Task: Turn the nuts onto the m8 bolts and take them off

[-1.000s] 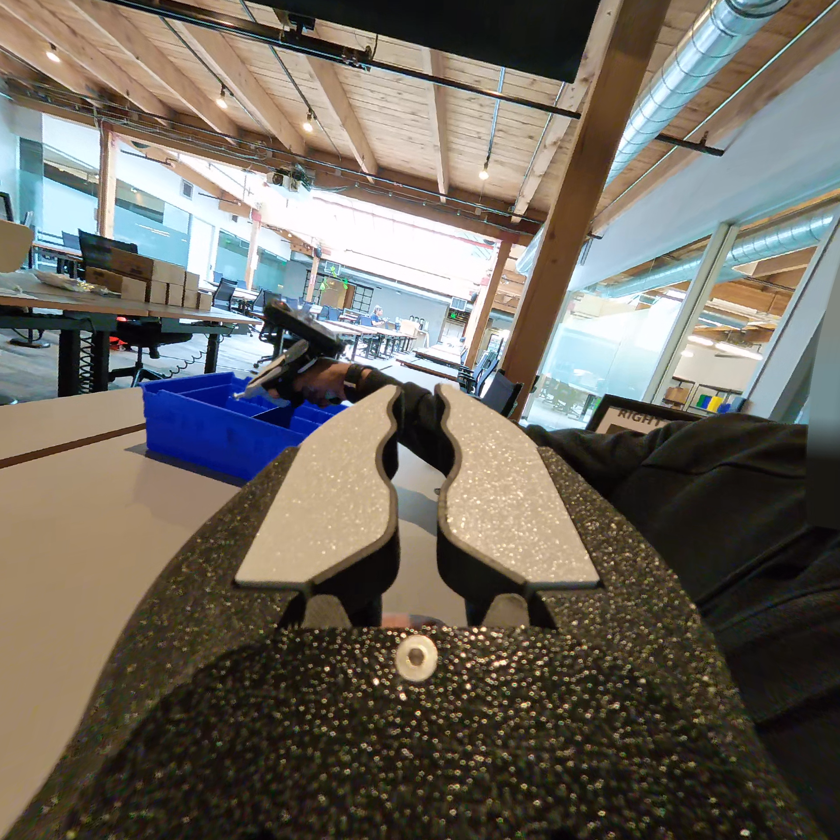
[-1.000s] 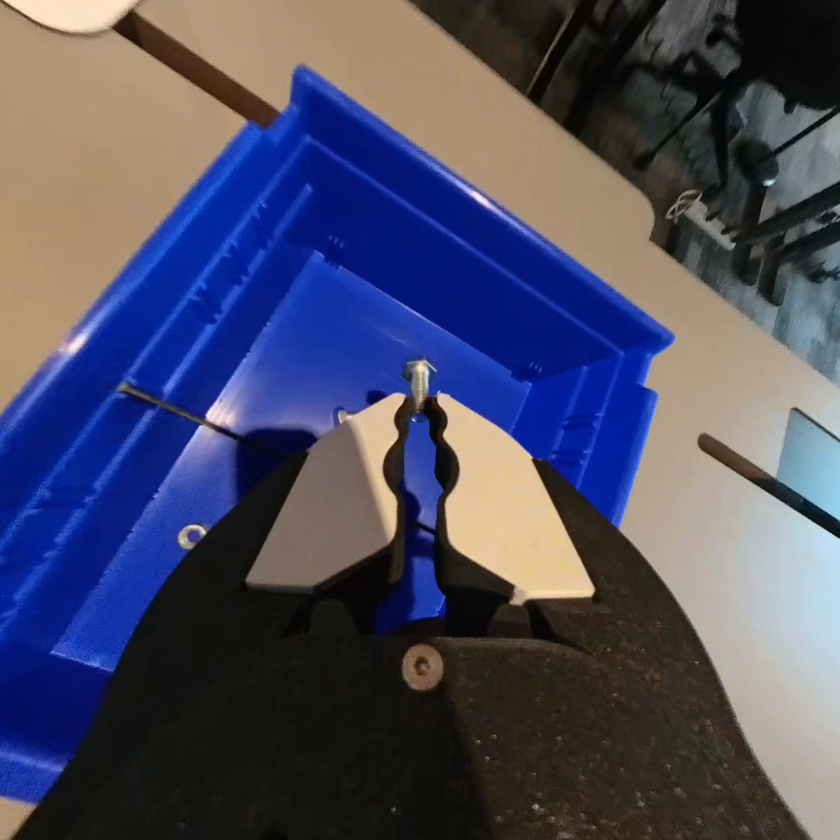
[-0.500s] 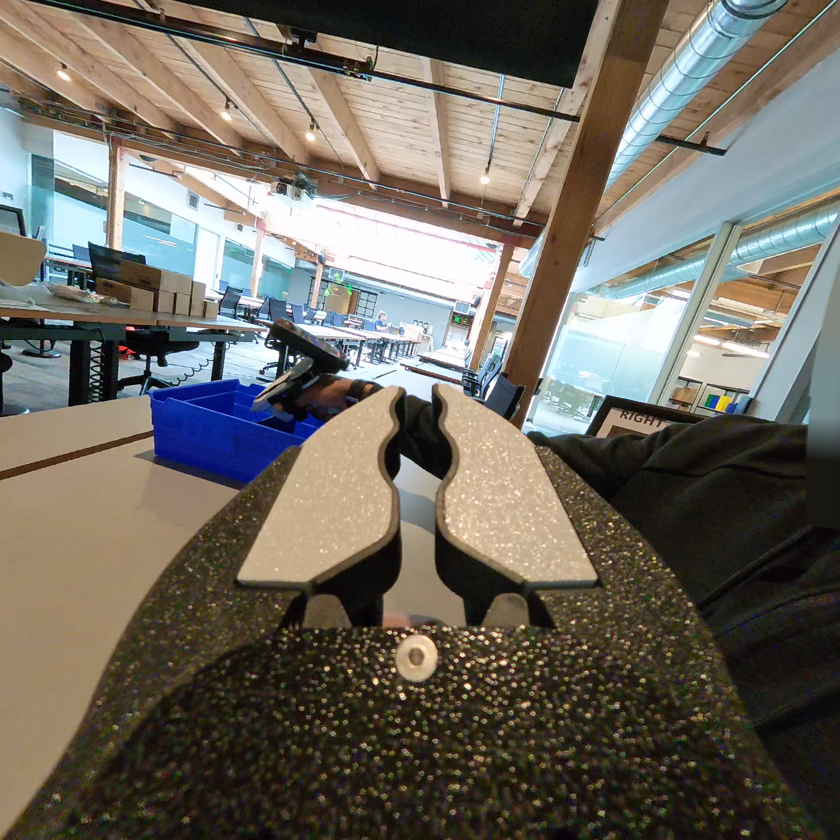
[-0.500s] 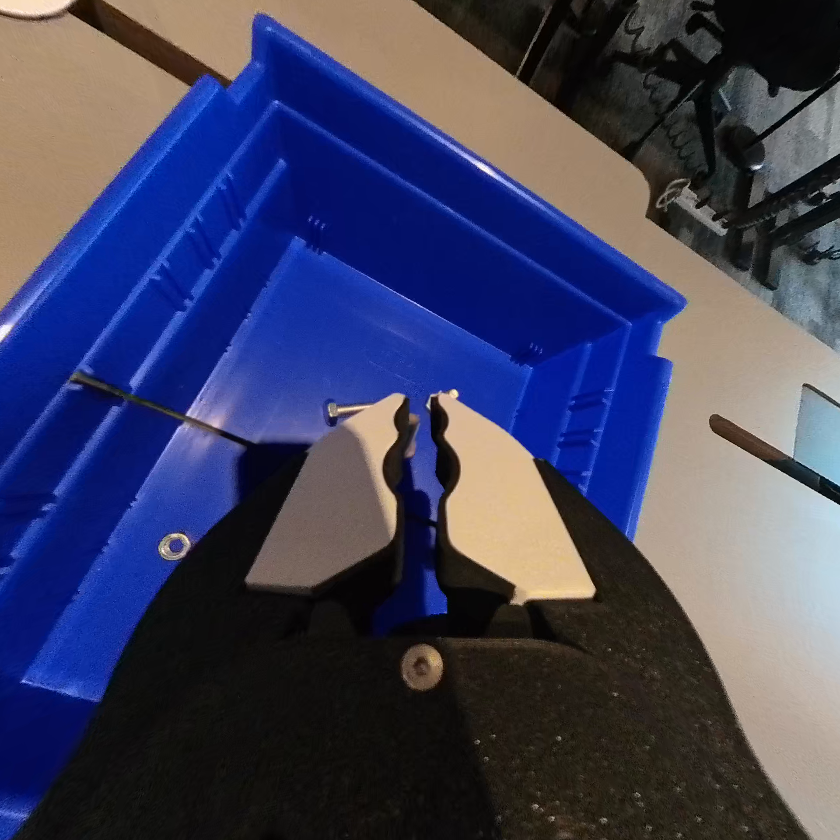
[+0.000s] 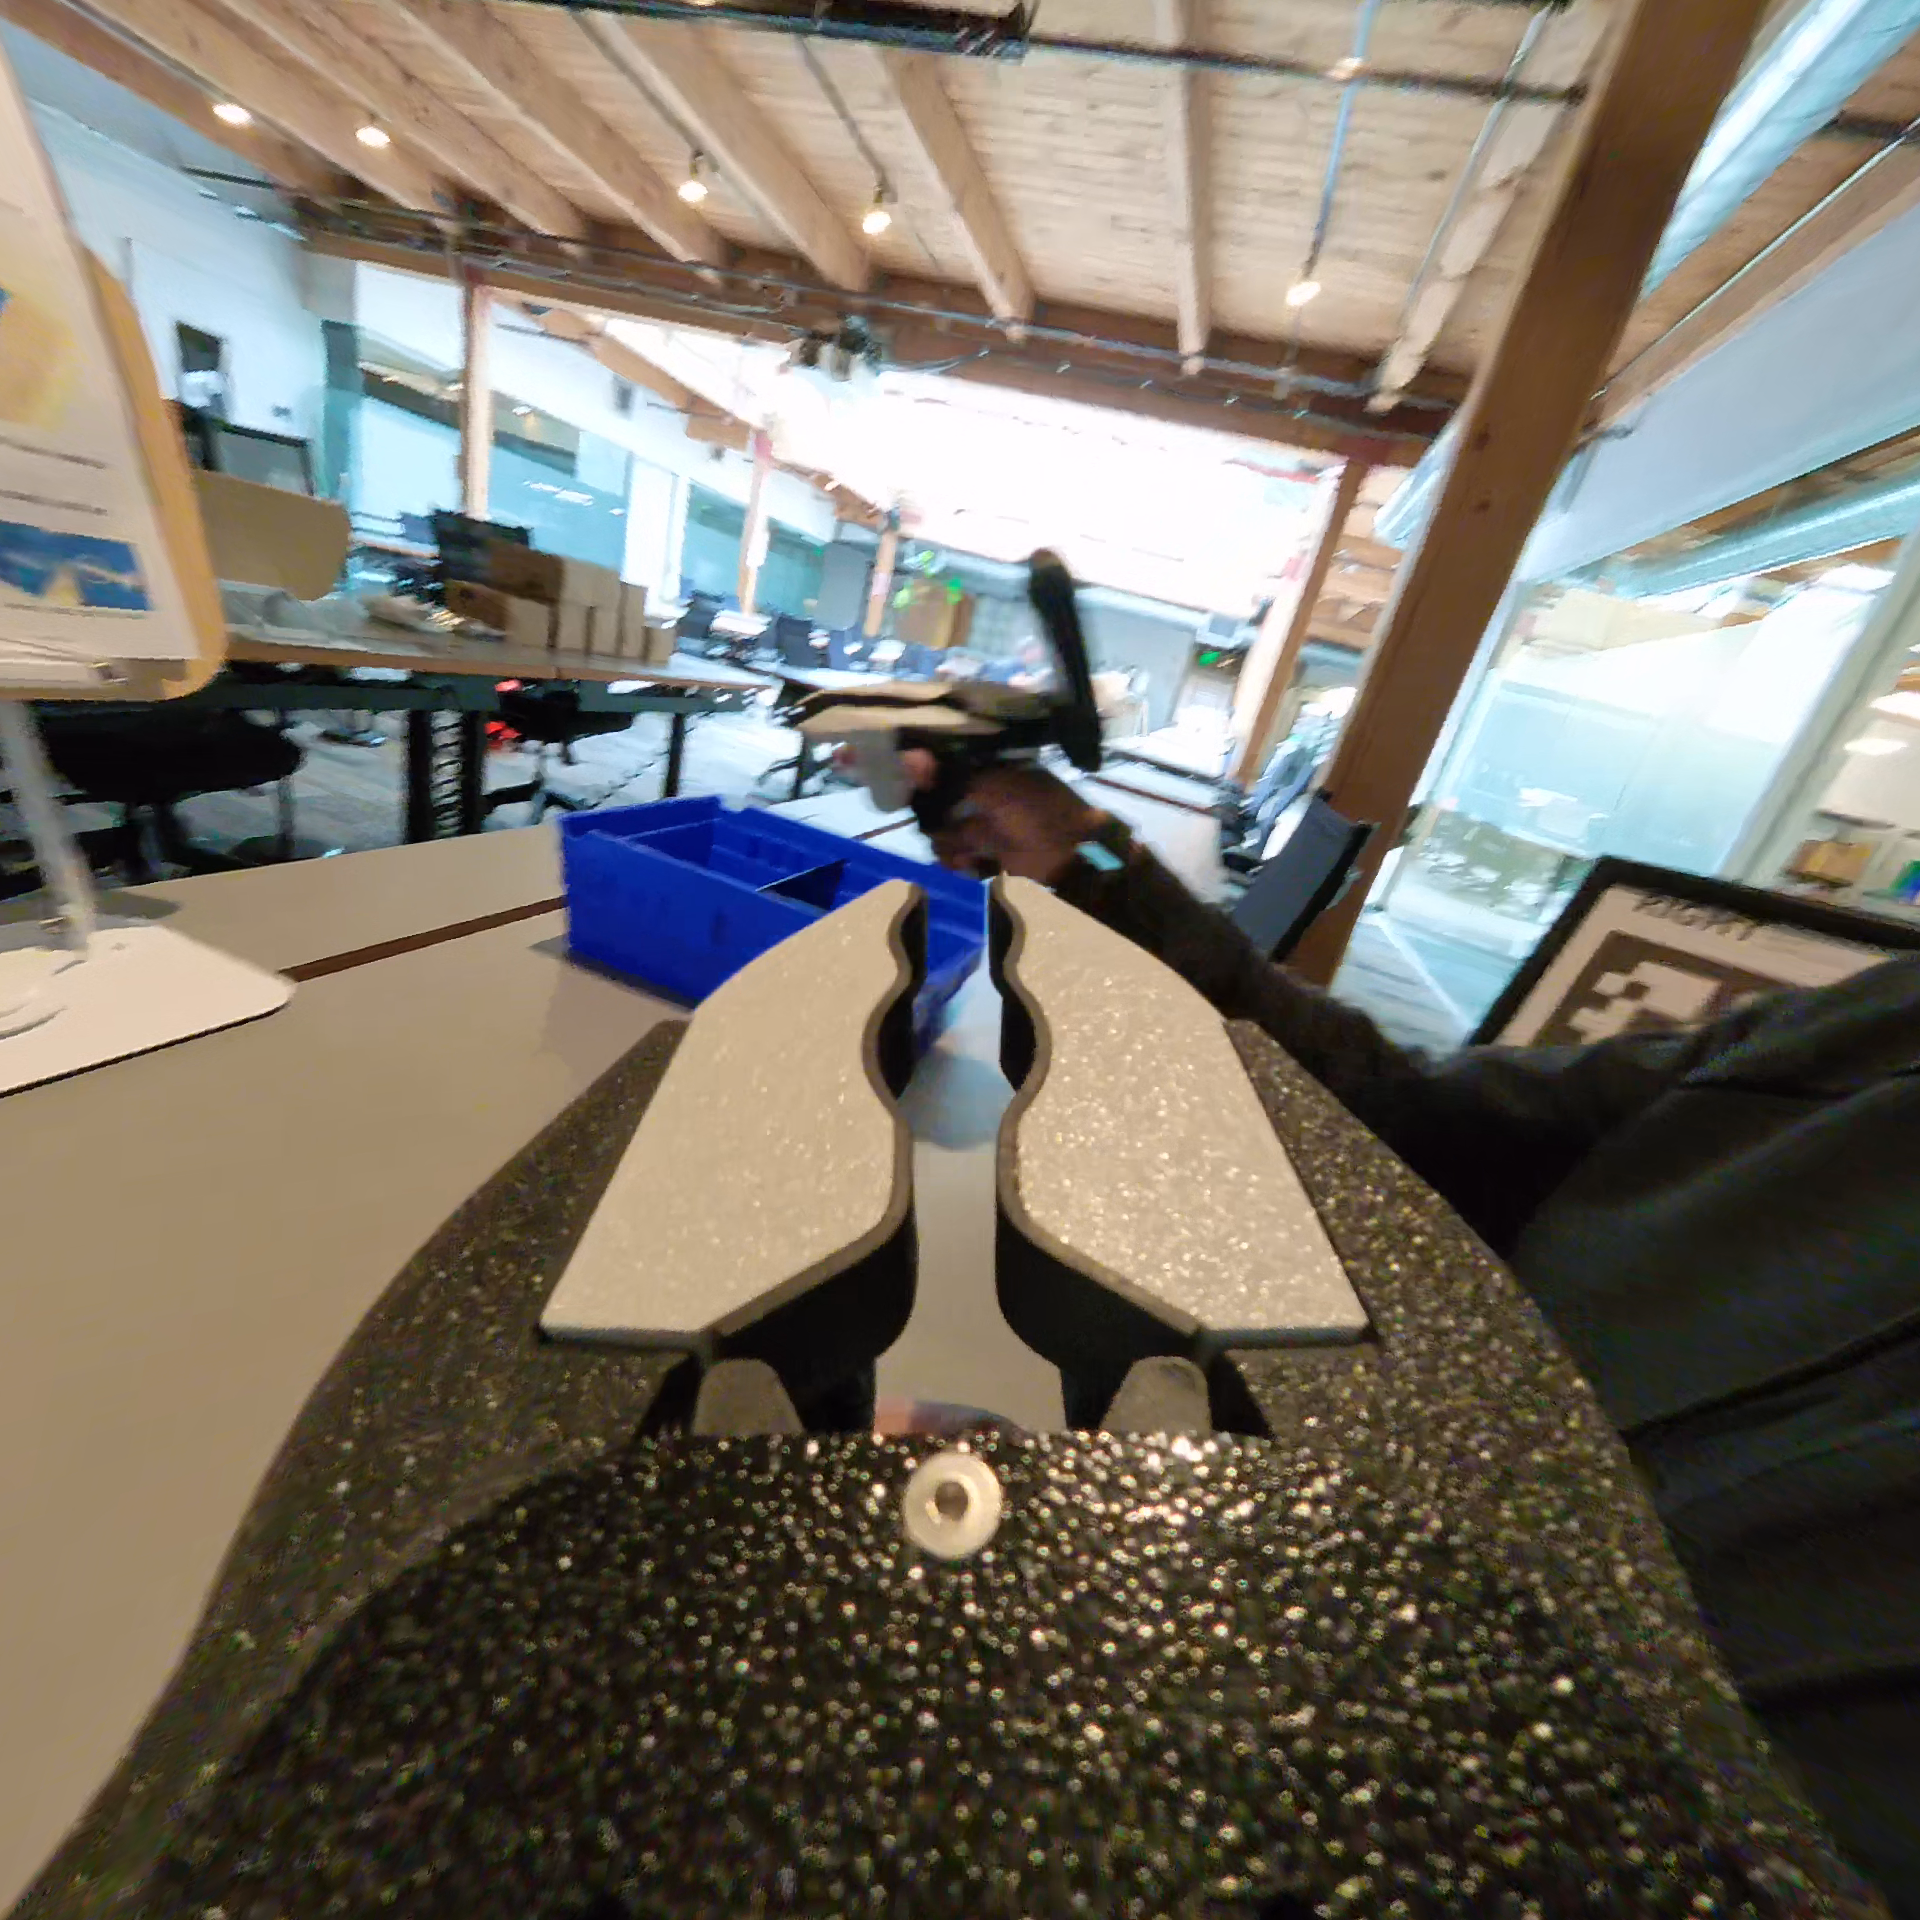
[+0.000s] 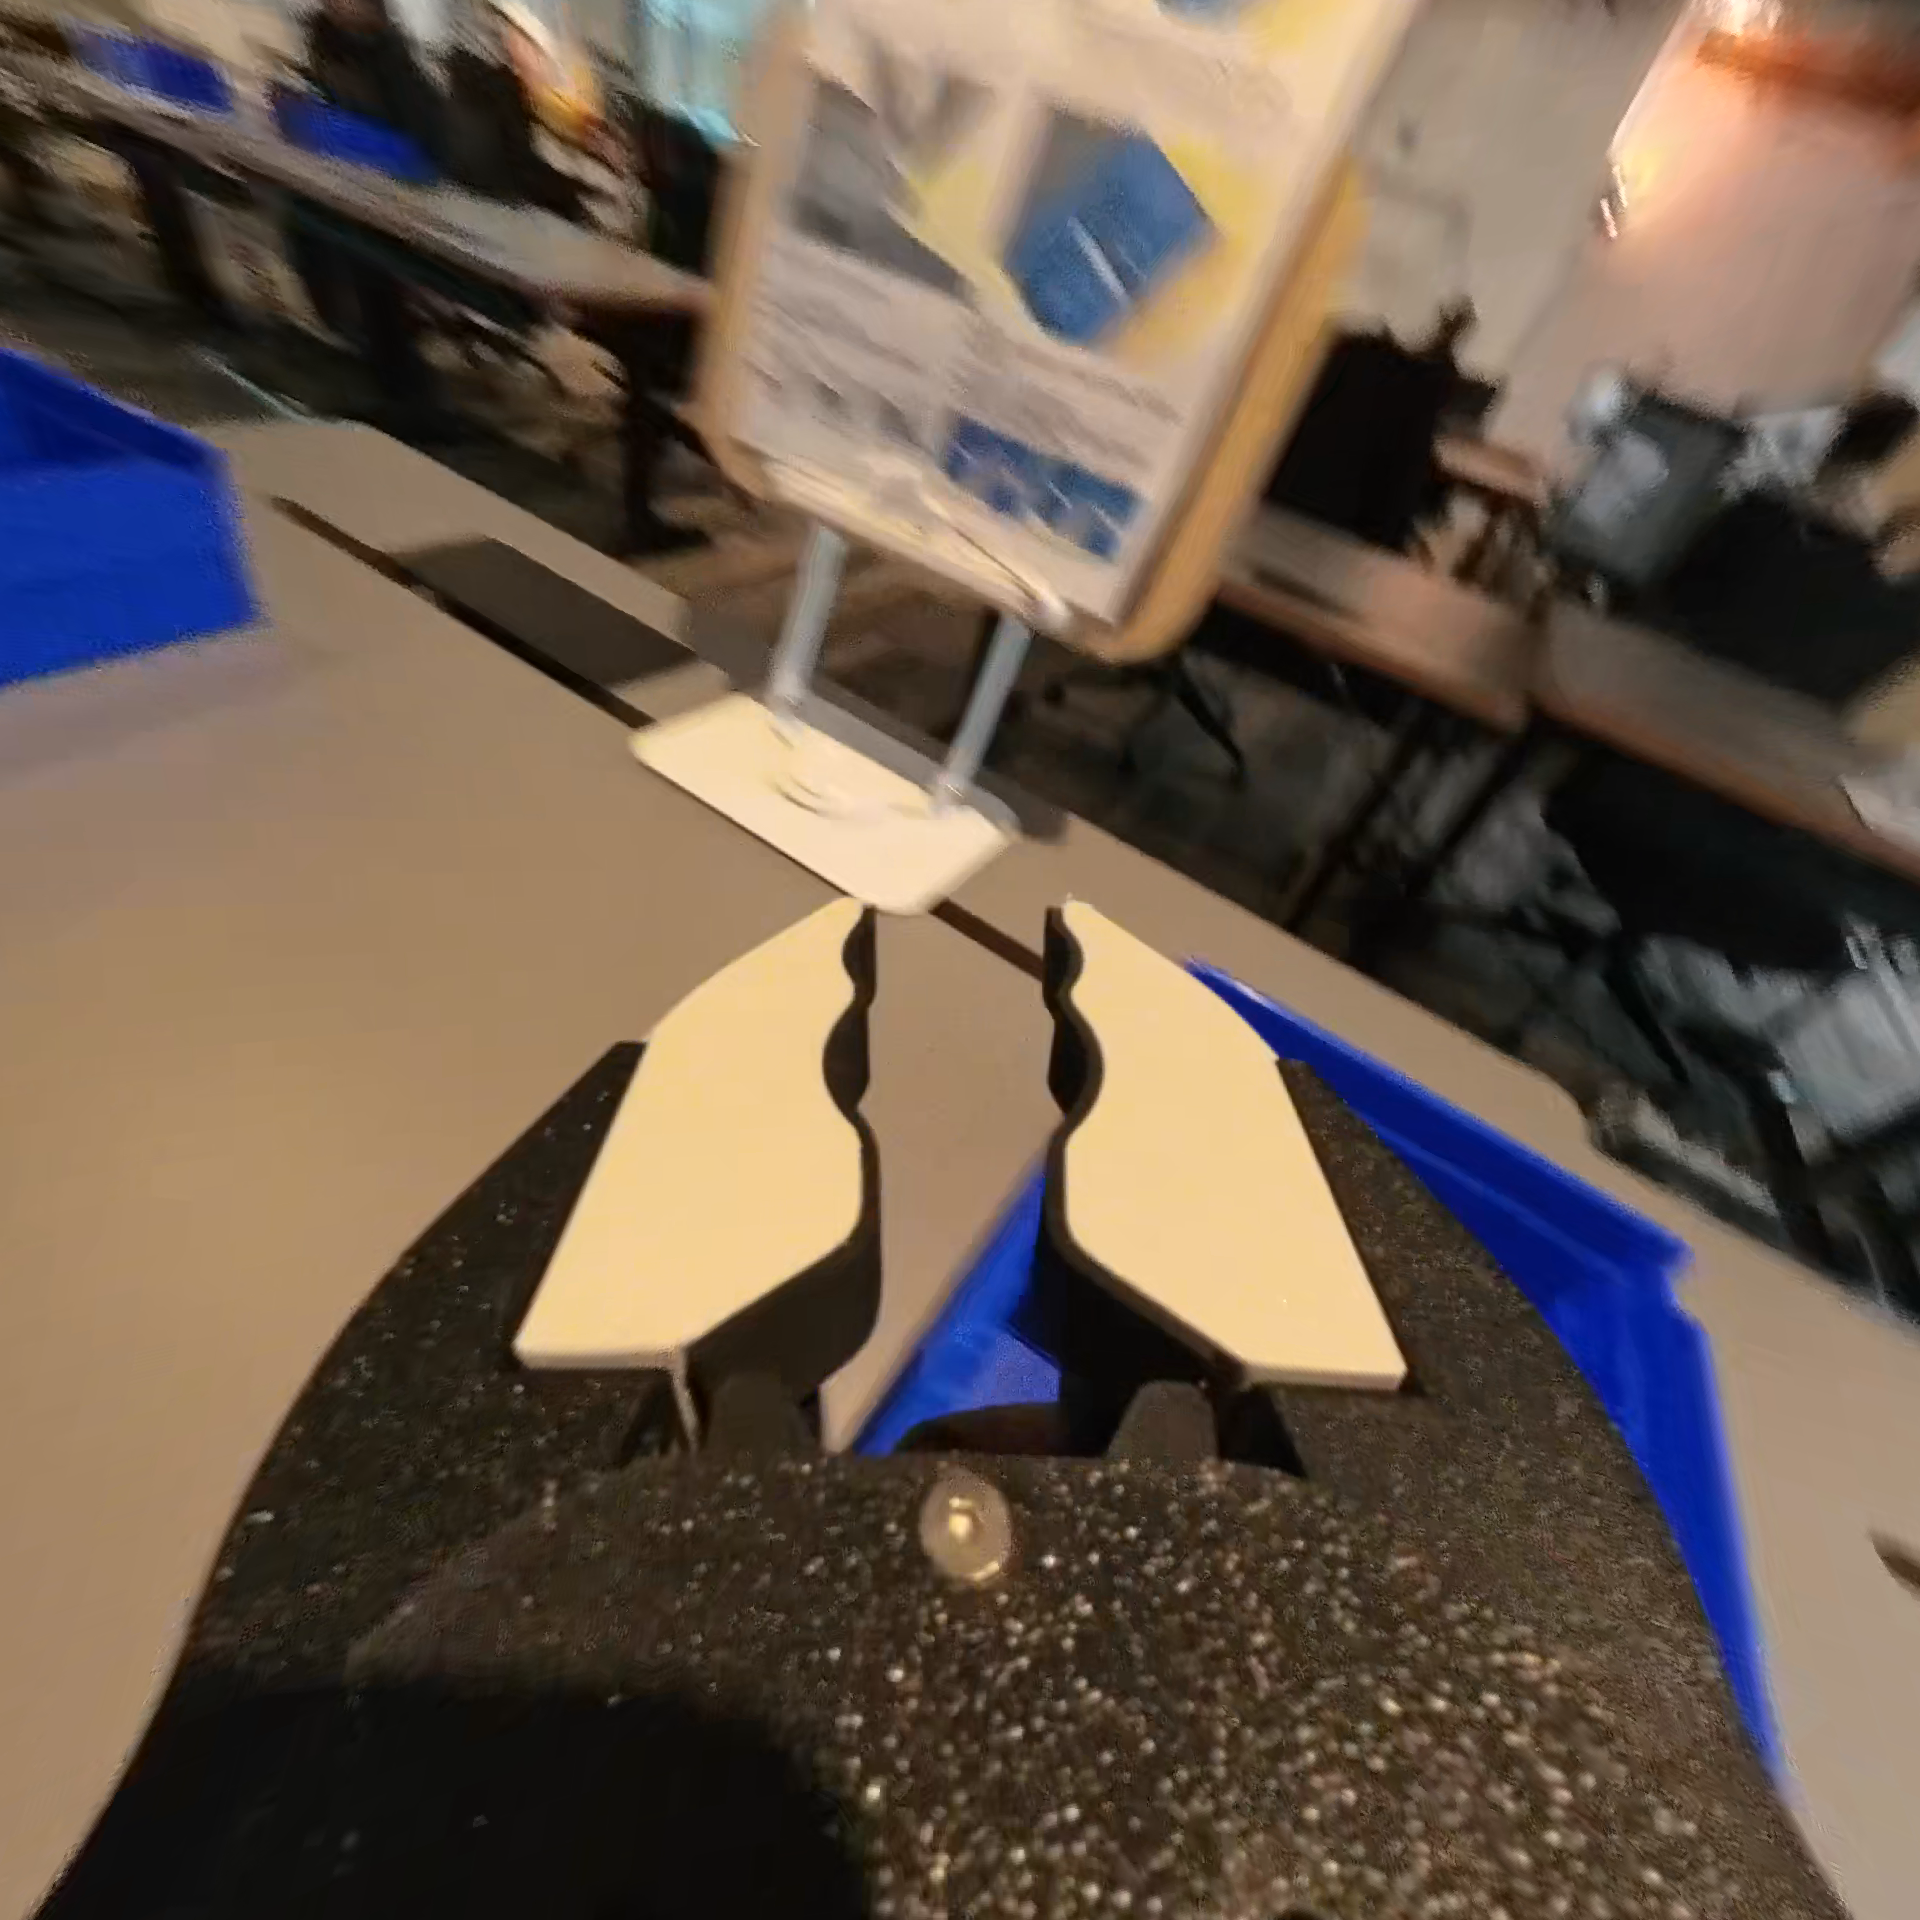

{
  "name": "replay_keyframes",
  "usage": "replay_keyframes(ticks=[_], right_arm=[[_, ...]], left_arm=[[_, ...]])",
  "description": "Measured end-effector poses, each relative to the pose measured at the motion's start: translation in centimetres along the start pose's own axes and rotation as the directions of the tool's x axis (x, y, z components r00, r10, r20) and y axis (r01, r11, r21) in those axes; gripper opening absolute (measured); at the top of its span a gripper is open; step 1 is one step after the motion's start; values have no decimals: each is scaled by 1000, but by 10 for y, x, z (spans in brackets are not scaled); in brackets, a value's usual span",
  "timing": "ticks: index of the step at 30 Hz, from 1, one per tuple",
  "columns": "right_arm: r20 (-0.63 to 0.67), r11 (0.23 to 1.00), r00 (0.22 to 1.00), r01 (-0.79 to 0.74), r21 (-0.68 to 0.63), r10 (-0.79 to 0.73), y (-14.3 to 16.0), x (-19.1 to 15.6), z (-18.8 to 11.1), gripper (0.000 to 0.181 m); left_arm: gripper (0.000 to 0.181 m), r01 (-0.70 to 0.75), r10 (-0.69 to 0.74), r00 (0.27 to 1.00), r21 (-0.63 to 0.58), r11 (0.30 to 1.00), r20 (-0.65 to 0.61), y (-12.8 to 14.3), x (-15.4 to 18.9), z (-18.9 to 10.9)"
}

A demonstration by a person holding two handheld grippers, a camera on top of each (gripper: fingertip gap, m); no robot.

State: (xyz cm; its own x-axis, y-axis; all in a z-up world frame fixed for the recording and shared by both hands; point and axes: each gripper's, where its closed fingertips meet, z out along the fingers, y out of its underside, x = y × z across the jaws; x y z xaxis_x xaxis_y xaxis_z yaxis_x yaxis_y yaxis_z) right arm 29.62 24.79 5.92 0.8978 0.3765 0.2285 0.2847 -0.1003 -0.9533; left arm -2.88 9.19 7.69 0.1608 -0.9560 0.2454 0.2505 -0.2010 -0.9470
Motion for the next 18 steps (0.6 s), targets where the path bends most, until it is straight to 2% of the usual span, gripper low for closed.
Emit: replay_keyframes(ticks=[2,4,8,10,12,14,16,18], right_arm=[[87,993,993,71,98,-80,-24,-61,-12,30],[150,981,979,116,157,-140,-35,-115,-20,29],[273,971,950,94,220,-153,-26,-201,-20,25],[296,966,941,92,241,-164,-7,-230,-14,25],[304,956,934,101,274,-186,15,-251,-10,23],[318,953,925,119,278,-208,30,-267,-11,22],[335,942,908,152,298,-253,33,-279,-17,22],[349,933,895,165,318,-278,34,-286,-22,21]], left_arm=[[11,-52,58,993,-60,997,105,7,-17,-6],[12,-82,103,976,-114,990,192,11,-33,-16],[15,-126,185,915,-182,975,358,5,-63,-50],[17,-180,293,812,-262,948,505,-4,-89,-87],[19,-212,413,638,-367,905,650,-15,-118,-140],[19,-184,476,484,-446,876,734,-26,-140,-192],[18,-129,516,414,-513,849,750,-33,-159,-231],[11,-34,552,444,-603,797,705,-30,-181,-256]])
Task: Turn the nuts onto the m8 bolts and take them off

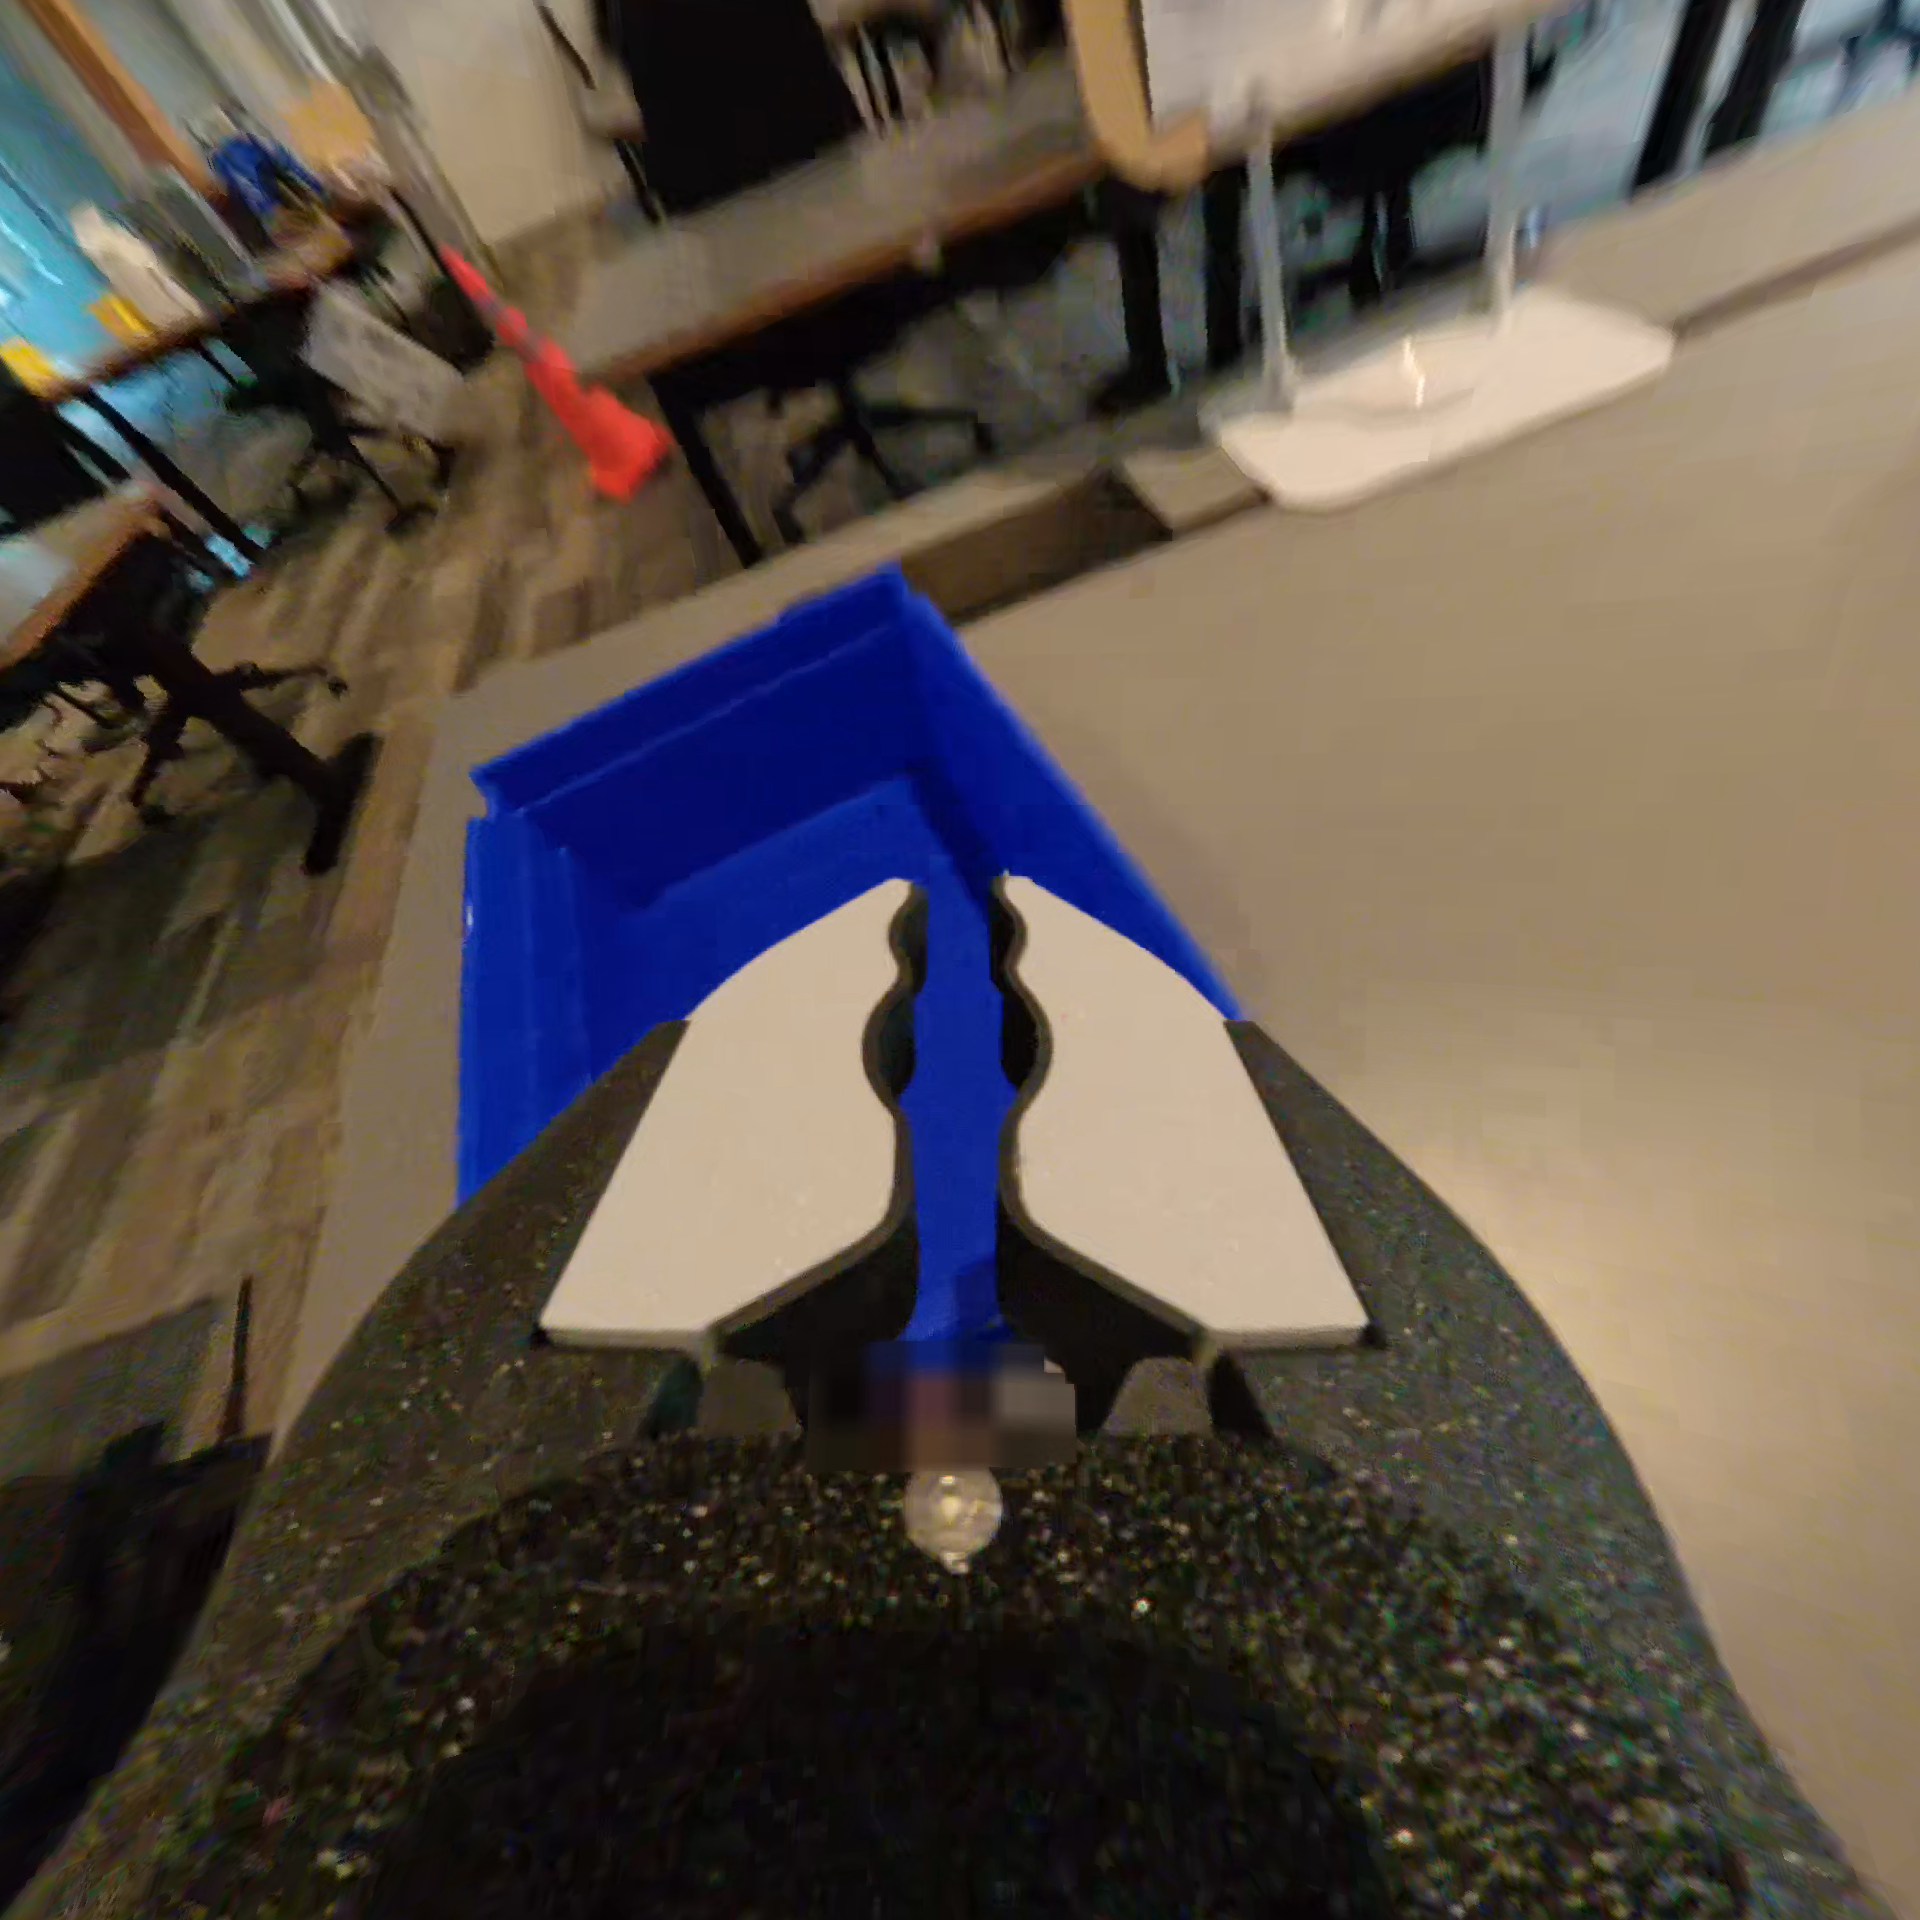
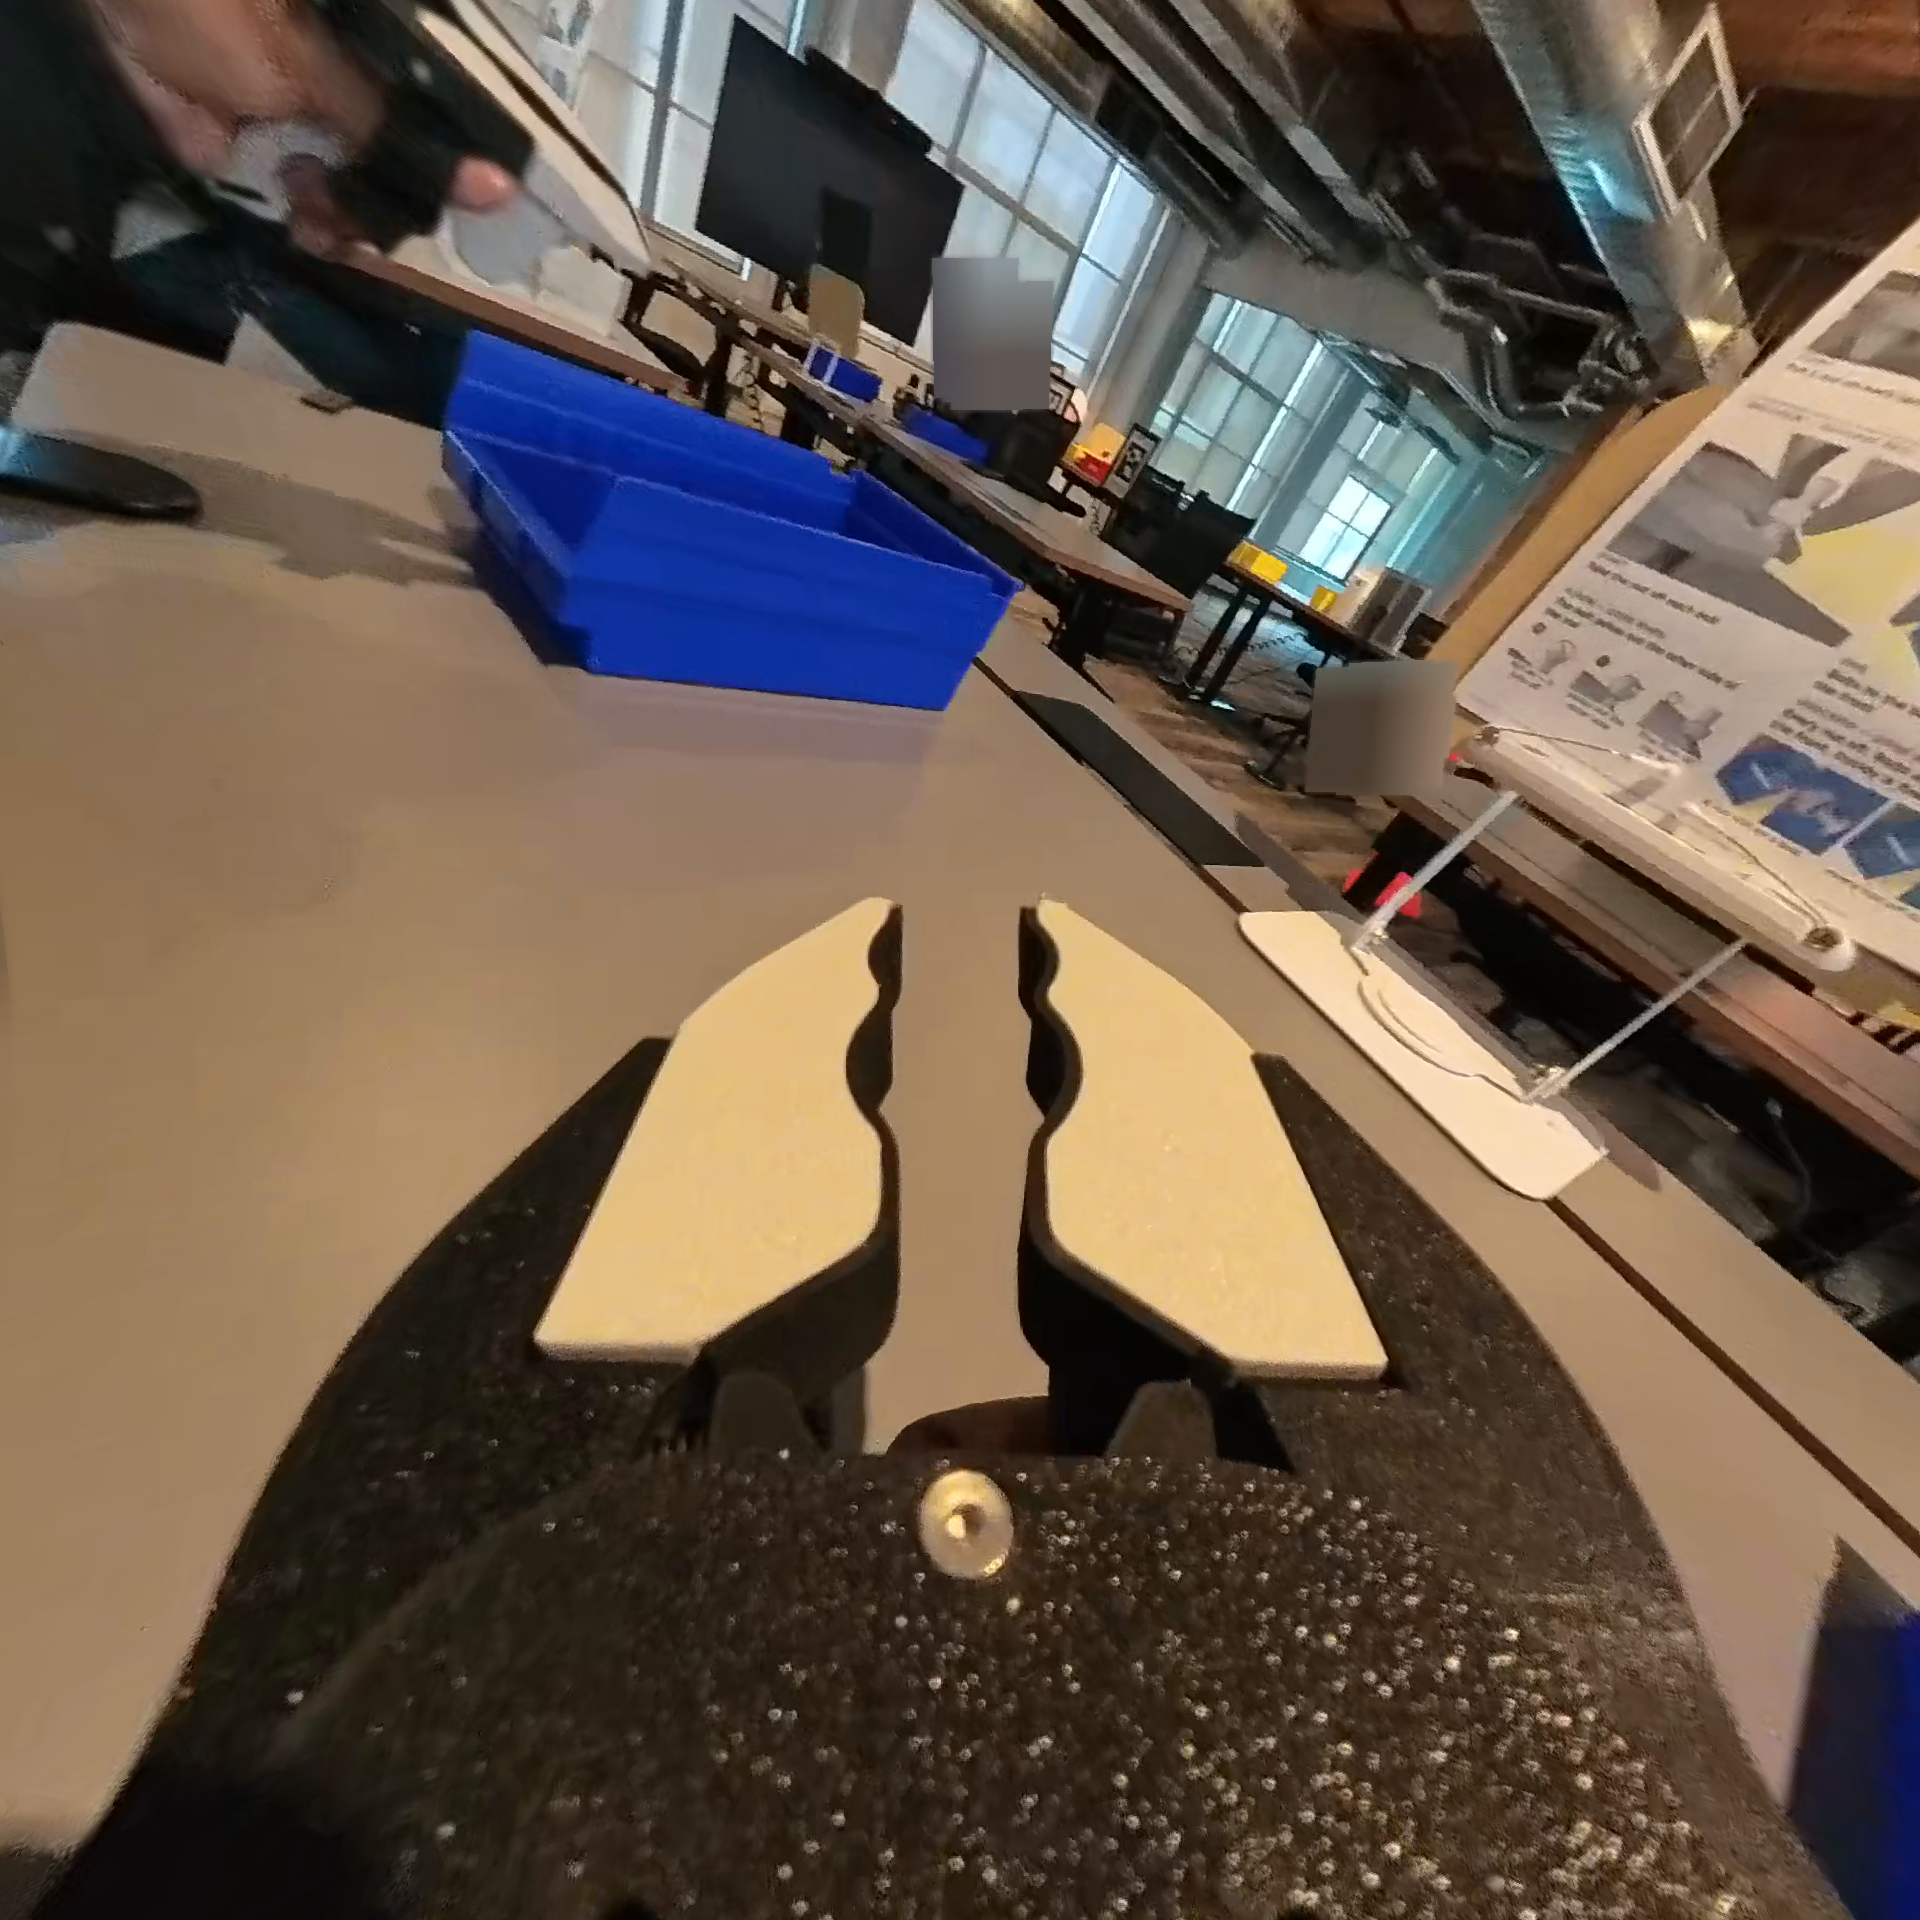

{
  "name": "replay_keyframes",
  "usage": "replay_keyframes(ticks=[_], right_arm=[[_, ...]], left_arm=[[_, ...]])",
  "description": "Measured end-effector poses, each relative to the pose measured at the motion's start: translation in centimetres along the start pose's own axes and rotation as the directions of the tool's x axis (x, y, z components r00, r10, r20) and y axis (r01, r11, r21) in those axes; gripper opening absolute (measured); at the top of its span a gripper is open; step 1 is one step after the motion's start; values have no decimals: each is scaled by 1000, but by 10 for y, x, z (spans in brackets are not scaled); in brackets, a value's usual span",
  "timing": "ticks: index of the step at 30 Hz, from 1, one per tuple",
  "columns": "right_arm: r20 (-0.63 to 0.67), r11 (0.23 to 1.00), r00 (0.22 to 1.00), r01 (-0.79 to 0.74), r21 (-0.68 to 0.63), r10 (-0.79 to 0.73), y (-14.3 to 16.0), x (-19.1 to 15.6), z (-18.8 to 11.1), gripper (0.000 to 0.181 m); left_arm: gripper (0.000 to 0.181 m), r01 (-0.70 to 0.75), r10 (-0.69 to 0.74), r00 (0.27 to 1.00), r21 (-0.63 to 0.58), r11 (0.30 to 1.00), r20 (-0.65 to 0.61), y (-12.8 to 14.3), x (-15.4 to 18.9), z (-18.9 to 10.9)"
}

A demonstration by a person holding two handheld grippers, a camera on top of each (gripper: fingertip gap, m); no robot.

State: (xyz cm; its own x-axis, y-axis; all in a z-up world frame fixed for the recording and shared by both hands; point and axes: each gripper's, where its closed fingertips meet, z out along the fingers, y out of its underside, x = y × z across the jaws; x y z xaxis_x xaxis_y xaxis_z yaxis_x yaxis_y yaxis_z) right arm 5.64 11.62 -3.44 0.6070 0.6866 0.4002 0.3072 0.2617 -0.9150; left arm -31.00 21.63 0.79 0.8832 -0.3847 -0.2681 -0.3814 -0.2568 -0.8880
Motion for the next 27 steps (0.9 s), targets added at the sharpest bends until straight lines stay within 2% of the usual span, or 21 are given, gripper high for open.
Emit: replay_keyframes(ticks=[2,4,6,9,11,15,18,20,24,27], right_arm=[[24,1000,1000,-20,6,20,1,-6,0,21],[32,999,999,-36,-2,36,5,-10,-1,21],[34,1000,999,-13,-12,14,7,-14,-3,21],[56,1000,998,12,-25,-11,12,-21,-4,20],[61,999,998,23,-36,-20,15,-23,-4,20],[66,999,998,26,-32,-24,14,-24,-4,20],[69,999,997,31,-35,-28,14,-25,-4,20],[73,999,997,31,-34,-28,14,-26,-4,19],[89,999,996,29,-33,-26,14,-30,-4,19],[100,999,995,28,-28,-25,13,-32,-4,19]], left_arm=[[13,-66,47,993,-181,981,-110,25,-13,17],[17,-194,114,968,-376,906,-225,57,-23,30],[17,-366,215,922,-536,761,-323,90,-36,38],[18,-578,313,815,-644,502,-488,129,-55,41],[23,-635,346,772,-675,375,-534,141,-68,41],[29,-696,381,716,-638,329,-585,143,-71,54],[29,-749,375,658,-618,238,-653,154,-71,55],[29,-762,366,642,-616,201,-674,160,-73,56],[29,-762,360,640,-622,181,-679,162,-77,60],[29,-762,363,642,-614,205,-675,160,-77,66]])
